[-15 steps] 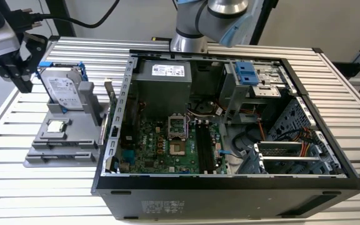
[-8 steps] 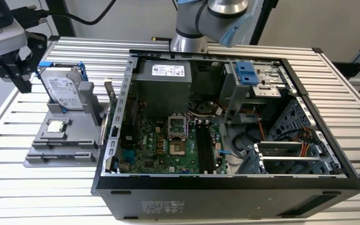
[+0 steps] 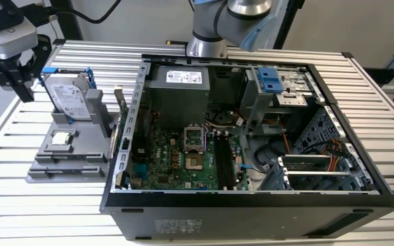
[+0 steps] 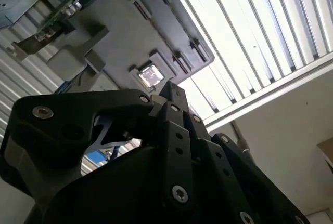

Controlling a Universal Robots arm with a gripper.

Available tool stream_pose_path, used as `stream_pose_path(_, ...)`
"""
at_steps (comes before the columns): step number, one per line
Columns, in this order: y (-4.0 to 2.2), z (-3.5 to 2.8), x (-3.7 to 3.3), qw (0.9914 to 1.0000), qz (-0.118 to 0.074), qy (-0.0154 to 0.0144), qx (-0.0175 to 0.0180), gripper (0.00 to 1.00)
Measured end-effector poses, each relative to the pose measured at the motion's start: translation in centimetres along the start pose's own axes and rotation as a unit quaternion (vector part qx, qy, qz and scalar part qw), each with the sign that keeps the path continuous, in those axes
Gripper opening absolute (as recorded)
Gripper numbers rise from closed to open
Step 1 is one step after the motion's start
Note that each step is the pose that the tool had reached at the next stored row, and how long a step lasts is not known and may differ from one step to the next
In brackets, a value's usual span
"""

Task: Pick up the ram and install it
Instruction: 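Pick up the ram and move it above insertion slot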

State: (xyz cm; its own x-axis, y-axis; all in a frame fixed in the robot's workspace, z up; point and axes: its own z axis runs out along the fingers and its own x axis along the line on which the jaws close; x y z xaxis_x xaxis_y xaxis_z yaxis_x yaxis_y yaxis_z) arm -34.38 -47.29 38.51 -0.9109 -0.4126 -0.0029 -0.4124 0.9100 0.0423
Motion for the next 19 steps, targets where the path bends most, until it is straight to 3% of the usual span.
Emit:
stream_pose_path(3, 0.0, 0.0, 0.0, 0.99973, -0.023, 0.0012, 0.0005, 0.0)
stream_pose_path(6, 0.0, 0.0, 0.0, 0.99893, -0.046, 0.0024, 0.0009, 0.0)
stream_pose_path(11, 0.0, 0.0, 0.0, 0.99642, -0.084, 0.0044, 0.0016, 0.0)
stream_pose_path(15, 0.0, 0.0, 0.0, 0.99297, -0.118, 0.0061, 0.0022, 0.0)
stream_pose_path(19, 0.0, 0.0, 0.0, 0.988, -0.154, 0.008, 0.0029, 0.0)
